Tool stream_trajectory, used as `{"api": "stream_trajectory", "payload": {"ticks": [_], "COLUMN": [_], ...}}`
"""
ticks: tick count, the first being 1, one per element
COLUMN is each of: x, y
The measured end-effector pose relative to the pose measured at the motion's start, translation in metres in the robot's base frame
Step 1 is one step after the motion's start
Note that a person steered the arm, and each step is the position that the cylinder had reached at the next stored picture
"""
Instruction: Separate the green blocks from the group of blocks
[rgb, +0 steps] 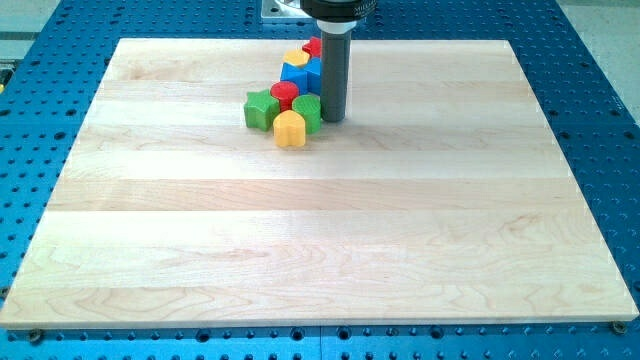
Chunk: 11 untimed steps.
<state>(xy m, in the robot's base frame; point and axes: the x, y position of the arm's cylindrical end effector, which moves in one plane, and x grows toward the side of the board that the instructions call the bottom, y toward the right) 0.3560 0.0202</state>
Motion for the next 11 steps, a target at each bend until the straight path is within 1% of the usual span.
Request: {"api": "stream_trajectory", "payload": {"ticks": [2,4,5,6,7,8,9,10,11], "x": [0.001,-0.02,0.019,-0.012,-0.032,0.013,0.039,0.03,0.031], "y": [-0.063,-0.123,-0.163,-0.162,-0.17,-0.197,-0.213,-0.216,-0.213]}}
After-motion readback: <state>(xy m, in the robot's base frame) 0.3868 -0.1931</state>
